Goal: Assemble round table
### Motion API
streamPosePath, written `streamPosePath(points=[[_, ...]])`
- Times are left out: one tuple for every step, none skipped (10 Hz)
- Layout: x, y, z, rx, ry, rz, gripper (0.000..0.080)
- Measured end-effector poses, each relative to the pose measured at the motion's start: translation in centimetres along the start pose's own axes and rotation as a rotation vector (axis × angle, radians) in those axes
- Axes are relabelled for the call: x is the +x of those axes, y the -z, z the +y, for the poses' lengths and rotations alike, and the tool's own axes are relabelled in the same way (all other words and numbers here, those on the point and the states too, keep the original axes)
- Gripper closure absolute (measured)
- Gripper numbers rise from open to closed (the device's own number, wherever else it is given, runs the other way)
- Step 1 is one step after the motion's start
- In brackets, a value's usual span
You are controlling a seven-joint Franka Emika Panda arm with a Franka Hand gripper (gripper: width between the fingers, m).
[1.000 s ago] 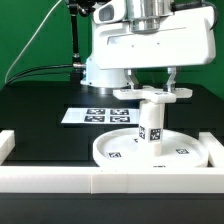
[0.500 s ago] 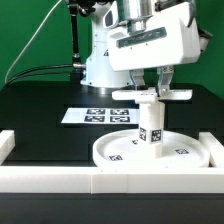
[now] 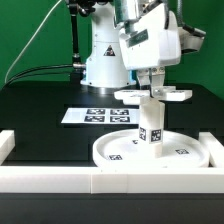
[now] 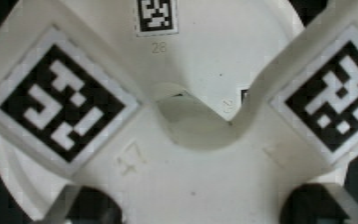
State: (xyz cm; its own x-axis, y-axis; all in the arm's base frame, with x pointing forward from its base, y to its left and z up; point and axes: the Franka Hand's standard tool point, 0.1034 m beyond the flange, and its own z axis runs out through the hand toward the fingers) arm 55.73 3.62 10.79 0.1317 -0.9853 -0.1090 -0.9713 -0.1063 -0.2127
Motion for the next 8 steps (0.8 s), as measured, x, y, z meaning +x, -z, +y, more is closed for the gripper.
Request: streamPosePath(points=[[-0.1,0.0,0.0,0.000,0.001,-0.001,0.0284],[-0.1,0.0,0.0,0.000,0.014,-0.001,0.0186],[-0.1,0.1,0.0,0.000,0.023,-0.002,0.0186],[-0.3,0.8,0.0,-0.013,0.066,-0.016,0.0157],[-0.6,1.8,-0.1,-0.024,0.084,-0.034,0.0157],[-0.9,3.0,-0.4,-0.018,0.100,-0.043,0.0151],[-1.0,3.8,-0.6,-0.013,0.127,-0.051,0.0151],[-1.2,4.4,-0.9,0.001,0.144,-0.058,0.0150]])
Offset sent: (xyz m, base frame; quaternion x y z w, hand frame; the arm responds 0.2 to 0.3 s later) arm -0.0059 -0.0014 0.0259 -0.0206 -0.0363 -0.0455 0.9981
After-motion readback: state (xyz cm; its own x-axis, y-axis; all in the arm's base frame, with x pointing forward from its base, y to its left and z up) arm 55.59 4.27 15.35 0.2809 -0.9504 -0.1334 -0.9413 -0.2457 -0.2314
